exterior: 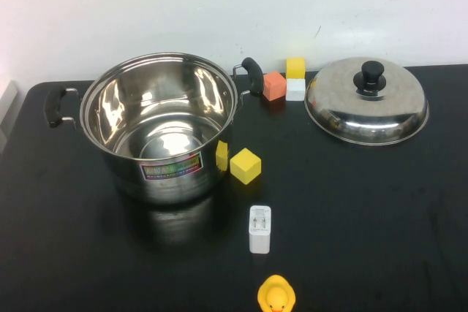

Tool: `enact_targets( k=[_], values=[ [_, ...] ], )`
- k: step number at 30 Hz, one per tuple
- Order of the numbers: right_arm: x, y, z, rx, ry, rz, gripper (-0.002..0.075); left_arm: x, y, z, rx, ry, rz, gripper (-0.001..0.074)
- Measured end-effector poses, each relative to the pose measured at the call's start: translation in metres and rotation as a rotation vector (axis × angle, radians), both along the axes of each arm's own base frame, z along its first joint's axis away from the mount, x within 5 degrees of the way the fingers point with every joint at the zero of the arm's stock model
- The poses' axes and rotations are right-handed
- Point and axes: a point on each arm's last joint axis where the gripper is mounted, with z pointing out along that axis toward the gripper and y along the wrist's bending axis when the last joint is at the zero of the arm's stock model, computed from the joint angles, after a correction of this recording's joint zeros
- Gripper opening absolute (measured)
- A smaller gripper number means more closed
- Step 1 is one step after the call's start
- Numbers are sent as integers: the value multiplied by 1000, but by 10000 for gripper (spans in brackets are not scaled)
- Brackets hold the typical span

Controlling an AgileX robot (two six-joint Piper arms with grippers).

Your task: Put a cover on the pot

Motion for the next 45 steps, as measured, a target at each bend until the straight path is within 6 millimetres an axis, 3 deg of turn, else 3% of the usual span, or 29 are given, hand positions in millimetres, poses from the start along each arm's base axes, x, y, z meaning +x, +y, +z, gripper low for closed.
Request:
enact_targets(
  k=[2,7,12,21,23,25,31,37,43,45],
  values=[
    [0,4,0,154,-7,-2,-2,0,0,0,0,0,0,-2],
    [1,20,4,777,-6,-26,-2,0,0,0,0,0,0,-2],
    [1,22,8,929,-33,-32,-2,0,0,0,0,0,0,-2],
    [1,21,7,753,-45,11,-2,0,0,0,0,0,0,-2],
    [-1,24,11,632,-17,81,-2,0,0,0,0,0,0,-2],
    [-5,29,27,494,-34,183,-2,0,0,0,0,0,0,-2],
    [-12,35,102,116,-218,376,-2,0,0,0,0,0,0,-2],
    [18,36,136,-88,-181,432,-2,0,0,0,0,0,0,-2],
    [60,22,135,-159,-94,294,-2,0,0,0,0,0,0,-3],
    [71,17,136,-111,-105,205,-2,0,0,0,0,0,0,-3]
  ],
)
